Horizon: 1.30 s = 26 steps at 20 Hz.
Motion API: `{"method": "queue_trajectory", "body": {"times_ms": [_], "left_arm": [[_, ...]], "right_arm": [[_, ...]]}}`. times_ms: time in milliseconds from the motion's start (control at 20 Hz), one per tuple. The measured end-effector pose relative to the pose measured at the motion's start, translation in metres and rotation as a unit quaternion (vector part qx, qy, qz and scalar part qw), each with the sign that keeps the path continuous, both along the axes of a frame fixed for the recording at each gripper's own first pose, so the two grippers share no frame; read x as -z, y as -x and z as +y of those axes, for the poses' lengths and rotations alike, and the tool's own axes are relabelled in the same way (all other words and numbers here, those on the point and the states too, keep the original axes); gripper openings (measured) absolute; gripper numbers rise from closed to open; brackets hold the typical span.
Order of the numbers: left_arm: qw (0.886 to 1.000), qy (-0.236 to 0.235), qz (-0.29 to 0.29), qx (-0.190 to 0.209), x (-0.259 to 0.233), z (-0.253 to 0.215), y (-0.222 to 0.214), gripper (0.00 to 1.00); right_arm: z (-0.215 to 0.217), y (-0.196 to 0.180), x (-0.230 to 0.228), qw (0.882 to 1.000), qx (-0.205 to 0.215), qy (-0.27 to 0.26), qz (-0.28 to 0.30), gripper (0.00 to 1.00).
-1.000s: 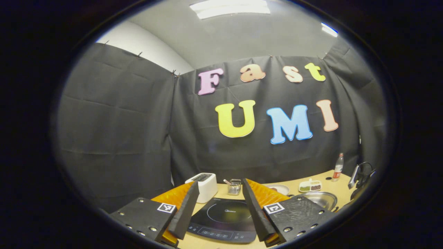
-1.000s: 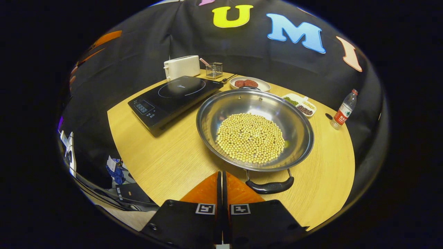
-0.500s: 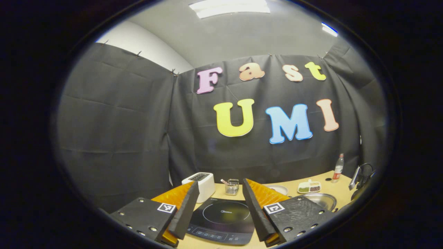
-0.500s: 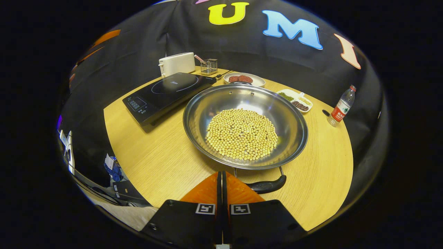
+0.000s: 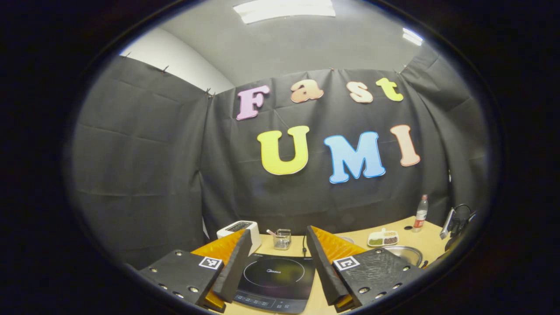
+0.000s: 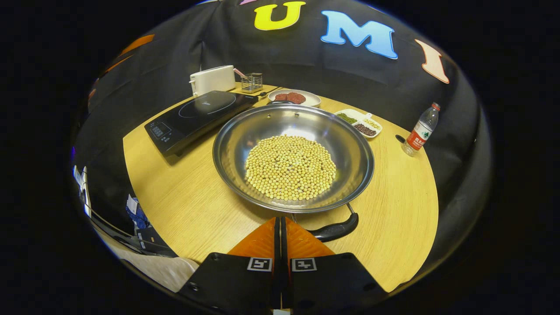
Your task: First push the handle of the pot to place it horizontally, then grasp the pot with both hands and set it on the induction cooktop.
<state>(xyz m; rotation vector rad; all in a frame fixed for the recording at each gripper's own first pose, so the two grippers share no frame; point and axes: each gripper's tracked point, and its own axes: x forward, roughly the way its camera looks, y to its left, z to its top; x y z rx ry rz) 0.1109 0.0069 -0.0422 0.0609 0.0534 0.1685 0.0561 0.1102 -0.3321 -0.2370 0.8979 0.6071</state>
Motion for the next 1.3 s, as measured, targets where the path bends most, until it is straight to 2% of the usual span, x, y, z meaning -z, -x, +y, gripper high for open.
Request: {"method": "queue_trajectory", "body": {"times_ms": [100, 550, 1100, 1250, 1300], "left_arm": [[1.000, 0.000, 0.001, 0.002, 0.000, -0.004, -0.002, 0.74], [1.000, 0.001, 0.005, 0.003, 0.006, -0.018, -0.011, 0.74], [1.000, -0.002, 0.022, 0.001, 0.021, -0.036, -0.024, 0.74], [1.000, -0.004, 0.026, -0.002, 0.023, -0.042, -0.028, 0.77], [1.000, -0.005, 0.027, -0.003, 0.024, -0.044, -0.030, 0.74]], "right_arm": [[-0.004, -0.004, -0.001, 1.000, 0.004, 0.000, -0.001, 0.02], [-0.019, -0.020, 0.001, 1.000, 0.010, 0.006, -0.010, 0.02], [-0.043, -0.053, 0.009, 0.999, 0.053, 0.005, -0.012, 0.02], [-0.047, -0.059, 0.011, 0.998, 0.054, 0.004, -0.014, 0.02], [-0.047, -0.064, 0.012, 0.998, 0.054, 0.003, -0.015, 0.02]]}}
